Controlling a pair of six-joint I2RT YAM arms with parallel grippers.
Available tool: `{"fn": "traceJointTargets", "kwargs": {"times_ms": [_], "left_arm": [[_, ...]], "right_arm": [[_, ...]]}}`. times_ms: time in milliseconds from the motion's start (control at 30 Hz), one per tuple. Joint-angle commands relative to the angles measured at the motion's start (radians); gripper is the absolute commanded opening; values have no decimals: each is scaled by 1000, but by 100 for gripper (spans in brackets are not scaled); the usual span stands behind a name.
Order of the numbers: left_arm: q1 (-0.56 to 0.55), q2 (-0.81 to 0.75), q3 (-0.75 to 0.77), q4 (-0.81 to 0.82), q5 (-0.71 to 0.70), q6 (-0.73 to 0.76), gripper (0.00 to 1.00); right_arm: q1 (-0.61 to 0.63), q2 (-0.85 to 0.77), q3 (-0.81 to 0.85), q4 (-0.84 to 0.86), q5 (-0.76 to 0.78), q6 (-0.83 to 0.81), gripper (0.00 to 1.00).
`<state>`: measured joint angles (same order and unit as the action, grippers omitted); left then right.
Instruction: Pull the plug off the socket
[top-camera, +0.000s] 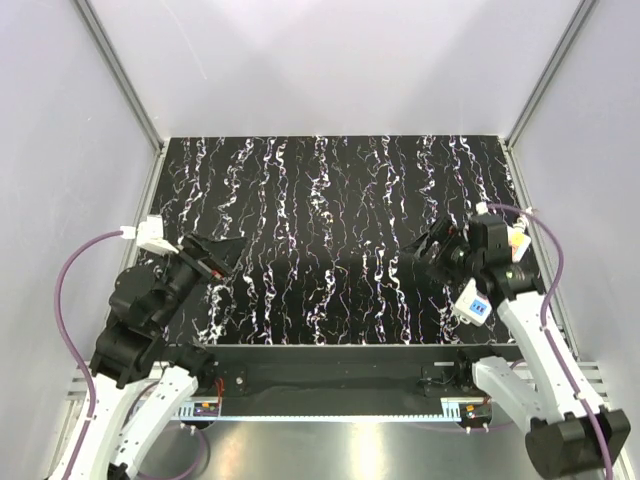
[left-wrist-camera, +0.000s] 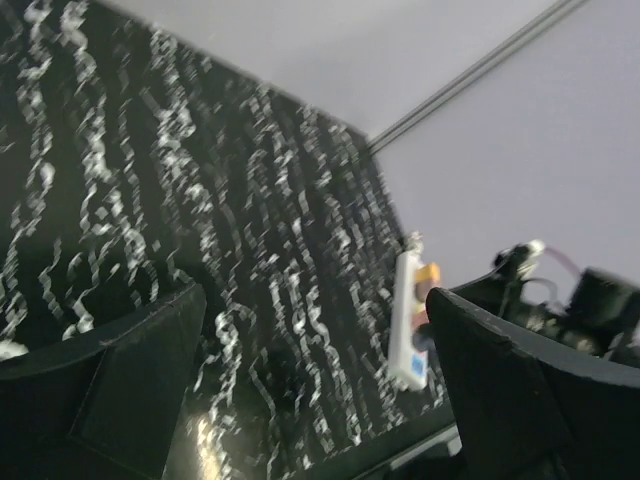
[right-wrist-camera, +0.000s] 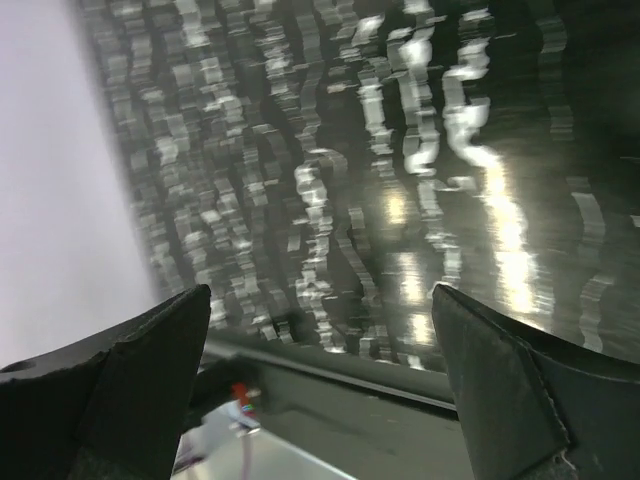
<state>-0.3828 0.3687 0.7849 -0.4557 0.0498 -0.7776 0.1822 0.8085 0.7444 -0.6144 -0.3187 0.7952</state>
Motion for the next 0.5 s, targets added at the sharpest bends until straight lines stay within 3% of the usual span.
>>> {"fn": "traceJointTargets", "kwargs": {"times_ms": [0, 100, 267, 367, 467], "left_arm": [[-1, -16, 48, -134, -62, 47, 99], [-1, -4, 10, -22, -13, 100, 99], [-16, 225, 2, 87, 123, 110, 99], [-105, 344, -50, 227, 82, 100, 99], [-289, 469, -6, 290, -34, 135, 99]], "right_arm": [[-4, 82, 189, -194, 257, -149, 100], [-6, 164, 300, -294, 372, -223, 100], [-38, 265, 400, -346, 457, -238, 100], [-159, 339, 463, -381, 452, -258, 100], [-262, 385, 506, -404, 550, -268, 100]]}}
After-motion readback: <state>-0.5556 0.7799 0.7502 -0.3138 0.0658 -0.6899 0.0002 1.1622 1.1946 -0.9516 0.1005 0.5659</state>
